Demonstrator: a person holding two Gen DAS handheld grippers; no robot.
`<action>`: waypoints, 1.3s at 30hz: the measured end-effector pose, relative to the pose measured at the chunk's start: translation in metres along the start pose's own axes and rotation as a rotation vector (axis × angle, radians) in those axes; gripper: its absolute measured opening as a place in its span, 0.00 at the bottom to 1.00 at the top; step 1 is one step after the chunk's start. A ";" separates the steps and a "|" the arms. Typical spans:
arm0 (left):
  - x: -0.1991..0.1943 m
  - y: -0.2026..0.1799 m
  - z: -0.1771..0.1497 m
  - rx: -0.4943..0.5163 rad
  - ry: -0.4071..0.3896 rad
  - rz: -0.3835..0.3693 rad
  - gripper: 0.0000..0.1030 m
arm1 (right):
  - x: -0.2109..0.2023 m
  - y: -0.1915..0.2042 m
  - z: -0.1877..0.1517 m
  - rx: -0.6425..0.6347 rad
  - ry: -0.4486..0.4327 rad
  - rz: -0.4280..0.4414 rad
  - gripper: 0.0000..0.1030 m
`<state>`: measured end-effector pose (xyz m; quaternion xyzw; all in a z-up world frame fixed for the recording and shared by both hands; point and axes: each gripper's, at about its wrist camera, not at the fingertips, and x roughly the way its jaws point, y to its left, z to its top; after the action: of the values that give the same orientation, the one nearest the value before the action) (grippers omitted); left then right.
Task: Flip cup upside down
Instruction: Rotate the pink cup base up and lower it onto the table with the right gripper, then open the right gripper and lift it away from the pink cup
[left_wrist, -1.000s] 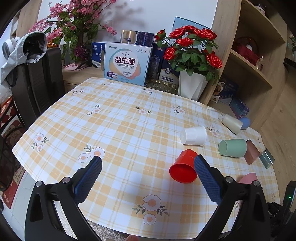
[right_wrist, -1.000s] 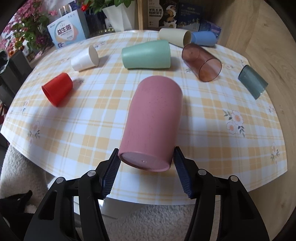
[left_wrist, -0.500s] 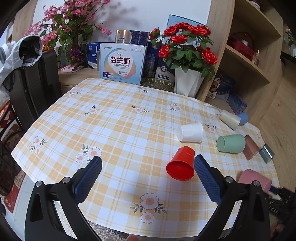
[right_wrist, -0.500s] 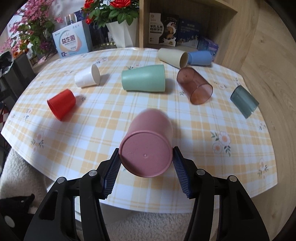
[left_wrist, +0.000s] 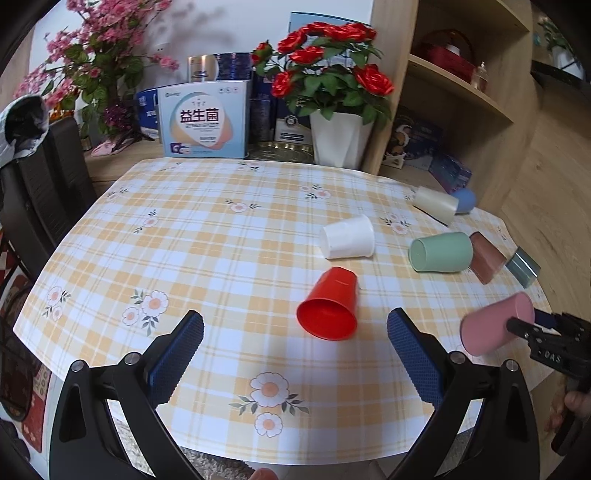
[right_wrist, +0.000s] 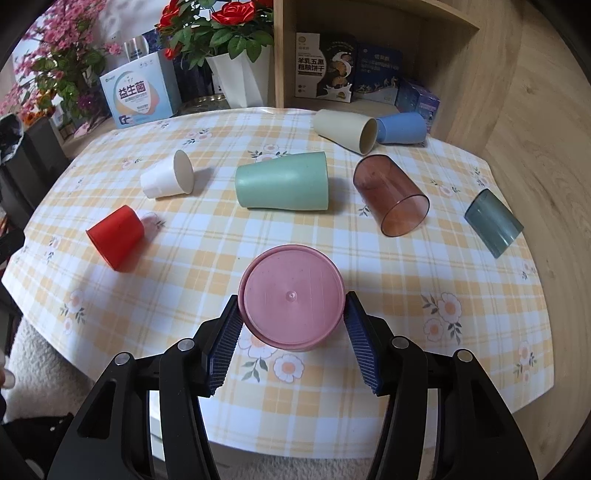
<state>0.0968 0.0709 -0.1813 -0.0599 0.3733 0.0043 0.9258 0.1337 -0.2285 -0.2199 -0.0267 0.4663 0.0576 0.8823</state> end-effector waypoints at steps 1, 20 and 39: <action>0.000 -0.001 0.000 0.002 0.001 -0.001 0.94 | 0.001 0.000 0.001 0.001 -0.001 0.001 0.53; -0.001 -0.010 0.007 0.022 0.036 0.010 0.94 | 0.007 -0.009 0.015 0.074 -0.005 0.028 0.54; -0.091 -0.051 0.058 0.141 -0.153 -0.002 0.94 | -0.118 -0.024 0.039 0.182 -0.230 0.038 0.86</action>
<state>0.0745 0.0306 -0.0716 0.0058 0.3006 -0.0183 0.9535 0.1027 -0.2576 -0.1010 0.0691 0.3660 0.0345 0.9274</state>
